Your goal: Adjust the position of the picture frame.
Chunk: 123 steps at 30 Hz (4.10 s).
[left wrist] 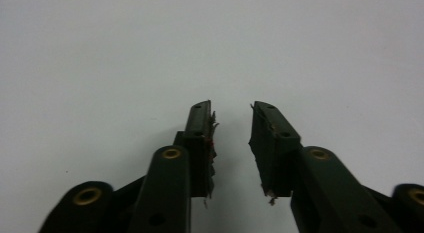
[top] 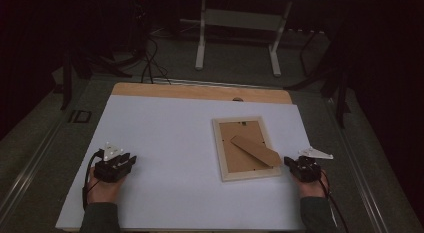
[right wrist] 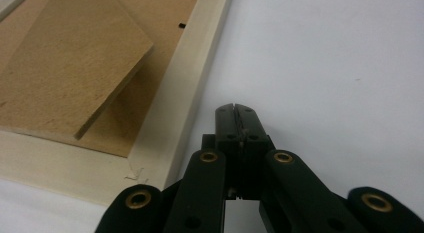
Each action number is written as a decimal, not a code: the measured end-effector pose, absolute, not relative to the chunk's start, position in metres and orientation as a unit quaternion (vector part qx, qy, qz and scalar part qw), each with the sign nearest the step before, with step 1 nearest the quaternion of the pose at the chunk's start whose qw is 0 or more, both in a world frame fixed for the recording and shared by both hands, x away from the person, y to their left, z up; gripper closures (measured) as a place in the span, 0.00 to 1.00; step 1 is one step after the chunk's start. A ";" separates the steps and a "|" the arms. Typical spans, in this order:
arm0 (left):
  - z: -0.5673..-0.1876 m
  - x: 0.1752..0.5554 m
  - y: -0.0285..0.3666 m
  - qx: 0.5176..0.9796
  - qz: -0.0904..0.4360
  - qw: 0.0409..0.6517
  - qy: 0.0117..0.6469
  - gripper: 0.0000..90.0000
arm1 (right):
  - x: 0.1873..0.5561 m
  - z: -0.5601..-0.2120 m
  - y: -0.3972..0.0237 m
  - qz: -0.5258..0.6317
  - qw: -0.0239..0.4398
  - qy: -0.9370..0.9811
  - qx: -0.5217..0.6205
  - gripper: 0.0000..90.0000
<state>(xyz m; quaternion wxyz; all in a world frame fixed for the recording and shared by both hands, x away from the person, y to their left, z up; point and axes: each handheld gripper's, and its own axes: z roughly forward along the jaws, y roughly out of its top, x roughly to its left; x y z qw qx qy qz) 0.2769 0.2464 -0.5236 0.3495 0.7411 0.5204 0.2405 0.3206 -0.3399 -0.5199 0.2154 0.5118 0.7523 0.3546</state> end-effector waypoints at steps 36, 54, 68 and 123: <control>-0.524 0.276 0.243 0.742 0.246 0.353 0.514 0.70 | 0.312 -0.525 -0.311 0.361 0.182 0.792 0.457 1.00; -0.524 0.276 0.237 0.751 0.236 0.355 0.505 0.73 | 0.308 -0.524 -0.291 0.370 0.167 0.812 0.419 1.00; -0.524 0.276 0.235 0.755 0.234 0.355 0.500 0.73 | 0.306 -0.524 -0.272 0.375 0.157 0.827 0.389 1.00; -0.523 0.275 0.230 0.755 0.238 0.356 0.496 0.72 | 0.301 -0.527 -0.184 0.392 0.126 0.867 0.279 1.00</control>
